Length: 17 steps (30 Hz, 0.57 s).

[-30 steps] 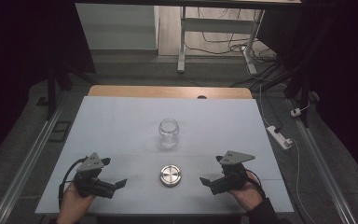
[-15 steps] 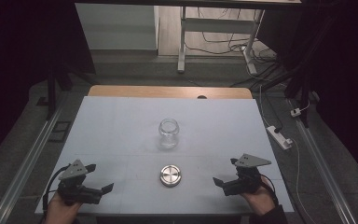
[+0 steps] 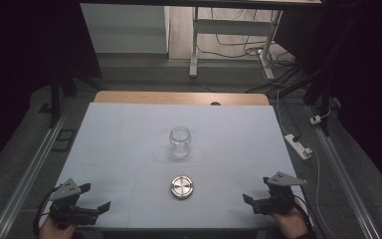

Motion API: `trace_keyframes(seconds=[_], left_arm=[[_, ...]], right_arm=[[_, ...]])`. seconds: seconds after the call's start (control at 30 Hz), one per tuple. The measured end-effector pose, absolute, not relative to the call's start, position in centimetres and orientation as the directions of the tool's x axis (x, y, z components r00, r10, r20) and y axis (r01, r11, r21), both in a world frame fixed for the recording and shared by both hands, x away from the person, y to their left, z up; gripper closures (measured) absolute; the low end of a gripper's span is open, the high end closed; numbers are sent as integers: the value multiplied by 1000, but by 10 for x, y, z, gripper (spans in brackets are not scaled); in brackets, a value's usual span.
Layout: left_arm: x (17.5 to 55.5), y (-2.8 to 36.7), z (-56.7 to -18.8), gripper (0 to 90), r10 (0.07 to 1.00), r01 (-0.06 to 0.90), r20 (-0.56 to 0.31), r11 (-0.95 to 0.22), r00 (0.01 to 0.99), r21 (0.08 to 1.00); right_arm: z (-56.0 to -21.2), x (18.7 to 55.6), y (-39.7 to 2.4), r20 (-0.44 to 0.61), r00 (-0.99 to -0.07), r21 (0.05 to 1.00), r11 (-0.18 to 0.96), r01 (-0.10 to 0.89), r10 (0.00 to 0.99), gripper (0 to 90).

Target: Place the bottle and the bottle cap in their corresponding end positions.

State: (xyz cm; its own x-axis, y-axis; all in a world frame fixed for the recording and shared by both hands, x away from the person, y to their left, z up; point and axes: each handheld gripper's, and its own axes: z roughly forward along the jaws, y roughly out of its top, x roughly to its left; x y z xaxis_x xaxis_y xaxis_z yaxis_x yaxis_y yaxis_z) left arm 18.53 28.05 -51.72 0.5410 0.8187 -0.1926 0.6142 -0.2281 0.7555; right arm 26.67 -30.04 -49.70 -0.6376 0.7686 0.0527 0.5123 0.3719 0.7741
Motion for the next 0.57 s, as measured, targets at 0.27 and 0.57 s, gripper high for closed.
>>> trace_keyframes(seconds=[0.27,0.57], left_arm=[[180,280,-523,0,837,633,-153,-263,525,728],[180,280,-524,0,852,660,-153,-260,500,705]], right_arm=[[-497,259,-310,60,-604,765,352,539,795,0],[-497,255,-313,59,-592,748,358,559,804,0]])
